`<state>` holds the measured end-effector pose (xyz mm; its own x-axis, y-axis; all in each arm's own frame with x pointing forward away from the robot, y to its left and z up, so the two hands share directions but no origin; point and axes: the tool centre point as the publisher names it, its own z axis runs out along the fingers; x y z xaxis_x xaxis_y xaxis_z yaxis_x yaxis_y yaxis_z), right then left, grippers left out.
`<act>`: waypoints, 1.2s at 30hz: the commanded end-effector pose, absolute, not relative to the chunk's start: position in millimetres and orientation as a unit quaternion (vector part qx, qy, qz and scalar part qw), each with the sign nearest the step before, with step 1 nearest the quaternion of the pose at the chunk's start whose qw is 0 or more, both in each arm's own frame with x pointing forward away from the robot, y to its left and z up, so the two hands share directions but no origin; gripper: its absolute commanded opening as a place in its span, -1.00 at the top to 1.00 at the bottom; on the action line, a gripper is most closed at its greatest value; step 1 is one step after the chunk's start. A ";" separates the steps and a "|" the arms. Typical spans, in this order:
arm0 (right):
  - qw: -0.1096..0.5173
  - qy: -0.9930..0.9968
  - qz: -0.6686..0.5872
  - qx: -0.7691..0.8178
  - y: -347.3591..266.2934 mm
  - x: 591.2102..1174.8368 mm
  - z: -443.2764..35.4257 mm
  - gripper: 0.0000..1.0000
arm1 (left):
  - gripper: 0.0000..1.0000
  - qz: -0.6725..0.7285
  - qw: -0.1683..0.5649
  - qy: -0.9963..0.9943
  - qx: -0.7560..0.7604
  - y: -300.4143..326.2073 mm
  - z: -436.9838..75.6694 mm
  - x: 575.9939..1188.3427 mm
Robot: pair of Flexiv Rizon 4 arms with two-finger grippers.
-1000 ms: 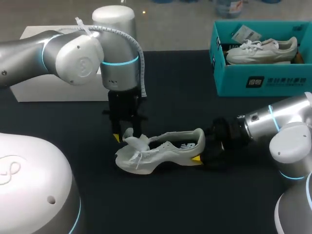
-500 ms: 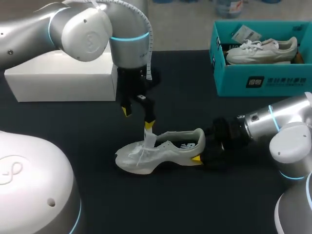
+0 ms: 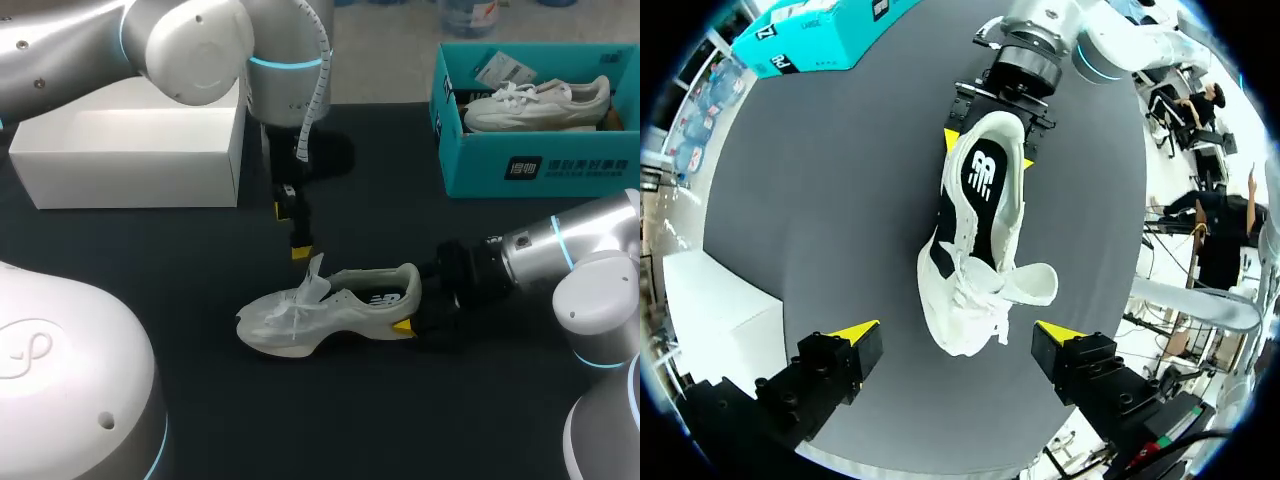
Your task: Take the shoe out of the shoebox, open the shoe tongue, remove and reinsert the insole, then place the shoe into the shoebox
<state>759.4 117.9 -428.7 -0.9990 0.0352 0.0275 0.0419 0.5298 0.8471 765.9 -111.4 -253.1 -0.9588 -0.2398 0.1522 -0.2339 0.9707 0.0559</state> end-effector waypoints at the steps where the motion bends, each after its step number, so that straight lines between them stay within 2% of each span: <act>1: 0.004 -0.875 -0.483 -0.023 119.2 761.6 -434.5 1.00 | 1.00 0.067 0.014 -0.988 -0.136 -116.1 -244.4 762.8; 19: 0.004 -0.875 -0.483 -0.023 119.2 761.6 -434.5 1.00 | 1.00 0.090 0.021 -0.994 -0.063 -183.0 -270.7 742.8; 36: 0.004 -0.875 -0.483 -0.023 119.2 761.6 -434.5 1.00 | 1.00 0.083 0.031 -0.994 -0.064 -187.5 -275.2 741.9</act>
<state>759.4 117.9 -428.7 -0.9990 0.0352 0.0275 0.0420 0.5298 0.8471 741.5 -187.7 -274.8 -0.9900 0.1315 0.0511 0.1212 0.9783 -0.1683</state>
